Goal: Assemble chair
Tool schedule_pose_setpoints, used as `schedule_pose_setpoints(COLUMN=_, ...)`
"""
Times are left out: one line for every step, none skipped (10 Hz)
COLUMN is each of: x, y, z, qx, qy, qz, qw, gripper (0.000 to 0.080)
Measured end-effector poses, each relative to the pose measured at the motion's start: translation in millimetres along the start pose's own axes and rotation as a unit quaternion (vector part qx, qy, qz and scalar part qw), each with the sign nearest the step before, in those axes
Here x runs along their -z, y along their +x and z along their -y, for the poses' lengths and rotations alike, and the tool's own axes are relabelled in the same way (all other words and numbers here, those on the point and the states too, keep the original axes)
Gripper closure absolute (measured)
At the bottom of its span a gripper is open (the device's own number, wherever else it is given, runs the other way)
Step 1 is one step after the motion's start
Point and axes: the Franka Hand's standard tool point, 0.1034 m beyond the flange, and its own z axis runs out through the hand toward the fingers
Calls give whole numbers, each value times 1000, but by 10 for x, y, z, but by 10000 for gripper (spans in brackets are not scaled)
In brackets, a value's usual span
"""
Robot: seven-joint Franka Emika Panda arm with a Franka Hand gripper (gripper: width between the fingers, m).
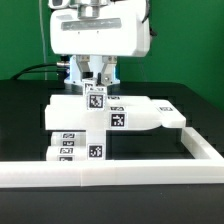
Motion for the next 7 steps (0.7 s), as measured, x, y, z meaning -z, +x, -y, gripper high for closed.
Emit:
schedule_pose_setpoints(x=1, y=0, z=1, qx=-18, qy=2, qz=1, qw=1000, gripper=511)
schedule_pose_setpoints(x=-2, y=-3, z=2, qx=-13, qy=2, qz=2, qw=1000, gripper=511)
schedule_pose_setpoints(x=-3, y=-6, z=2, qx=-2, qy=1, qz=1, qw=1000, gripper=333)
schedule_pose_setpoints(x=-8, y=-26, z=8, qx=37, qy=0, qz=1, qw=999, gripper=209)
schedule_pose_setpoints(x=-6, y=-42, z=26, qx=50, qy=0, qz=2, qw=999, gripper=209)
schedule_pose_setpoints(x=6, y=-30, z=38, qx=113, qy=1, qz=2, qw=994, gripper=162)
schedule_pose_setpoints(x=8, y=-19, z=27, qx=178, qy=2, qz=2, qw=984, gripper=152)
